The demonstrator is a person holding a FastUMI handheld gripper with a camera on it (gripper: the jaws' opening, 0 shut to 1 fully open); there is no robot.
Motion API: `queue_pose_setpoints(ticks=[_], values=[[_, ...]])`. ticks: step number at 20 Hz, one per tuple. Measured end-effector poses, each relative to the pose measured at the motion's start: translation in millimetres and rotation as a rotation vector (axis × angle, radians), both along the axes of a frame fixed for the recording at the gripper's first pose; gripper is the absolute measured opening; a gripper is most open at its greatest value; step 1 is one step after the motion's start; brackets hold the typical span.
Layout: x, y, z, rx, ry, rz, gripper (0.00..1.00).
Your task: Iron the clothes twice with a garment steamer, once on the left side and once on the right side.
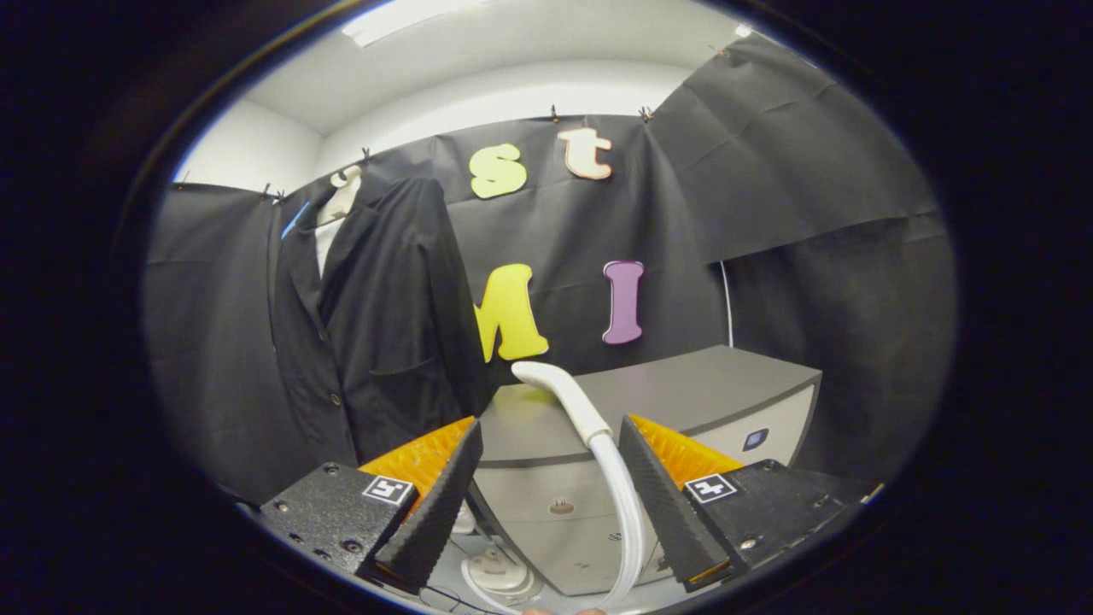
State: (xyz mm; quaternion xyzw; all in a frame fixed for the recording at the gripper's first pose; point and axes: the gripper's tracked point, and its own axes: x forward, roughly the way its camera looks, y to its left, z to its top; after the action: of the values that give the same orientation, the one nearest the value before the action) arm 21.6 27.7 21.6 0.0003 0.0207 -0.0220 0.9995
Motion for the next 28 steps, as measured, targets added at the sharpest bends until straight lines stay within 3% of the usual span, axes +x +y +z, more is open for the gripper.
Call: queue_pose_setpoints(ticks=[5,11,15,23,28], values=[[23,-1,7,-0.003,0.073,-0.011,1.0],[53,3,-12,0.041,0.268,-0.011,1.0],[69,-10,-7,-0.001,0.362,-0.017,1.0],[124,-39,-29,0.023,0.639,0.111,1.0],[156,-56,-40,0.046,0.743,0.151,1.0]])
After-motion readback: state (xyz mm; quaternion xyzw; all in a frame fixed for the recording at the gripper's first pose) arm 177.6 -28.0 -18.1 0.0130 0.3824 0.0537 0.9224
